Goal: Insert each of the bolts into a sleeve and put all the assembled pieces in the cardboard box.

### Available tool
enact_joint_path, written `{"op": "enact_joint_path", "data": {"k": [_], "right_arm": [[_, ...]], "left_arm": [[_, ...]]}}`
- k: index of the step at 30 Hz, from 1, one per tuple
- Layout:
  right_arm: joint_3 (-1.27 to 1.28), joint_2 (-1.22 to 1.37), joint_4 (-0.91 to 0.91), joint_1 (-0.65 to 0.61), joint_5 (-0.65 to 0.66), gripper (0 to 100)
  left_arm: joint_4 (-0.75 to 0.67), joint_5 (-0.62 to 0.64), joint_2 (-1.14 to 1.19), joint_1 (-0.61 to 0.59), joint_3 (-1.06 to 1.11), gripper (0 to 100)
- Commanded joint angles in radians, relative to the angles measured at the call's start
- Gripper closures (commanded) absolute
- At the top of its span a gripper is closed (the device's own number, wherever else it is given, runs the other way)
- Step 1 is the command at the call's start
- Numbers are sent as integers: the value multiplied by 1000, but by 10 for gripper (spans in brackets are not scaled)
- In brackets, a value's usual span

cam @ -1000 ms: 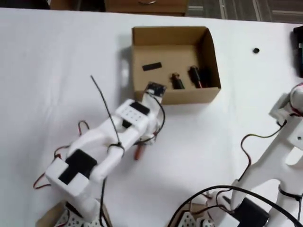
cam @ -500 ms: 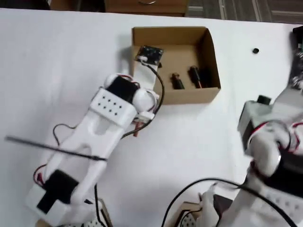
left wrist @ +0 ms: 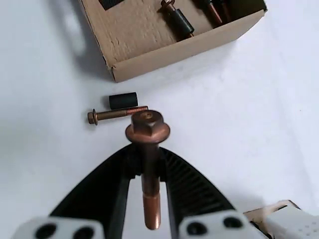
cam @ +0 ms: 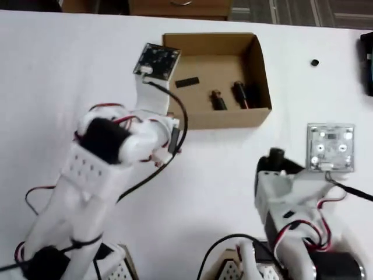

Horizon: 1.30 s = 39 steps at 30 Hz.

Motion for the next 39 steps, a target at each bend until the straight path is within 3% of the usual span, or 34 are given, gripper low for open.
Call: {"op": "enact_joint_path", "data": {"k": [1,11,17,23,28,32,39], "right_arm": [[97,-56,-4,-81,-23,978],[454,-308,-206,-282,-23,978],[632,-437,-286,-401,-26,978],[700,-472,-312,-561,-115,978],[717,-469,-325,-694,-121,978],[740,-467,-384,-765,-117,978],[773,-467,-498,-786,-121,979]], "left_arm": [[17,5,-77,-8,-42,979],[-34,3,-342,-8,93,978],[-164,15,-539,-8,283,978],[-338,25,-660,-8,467,978],[-456,35,-666,-2,544,978],[-485,175,-628,-2,553,978],[-491,261,-582,8,555,978]]}}
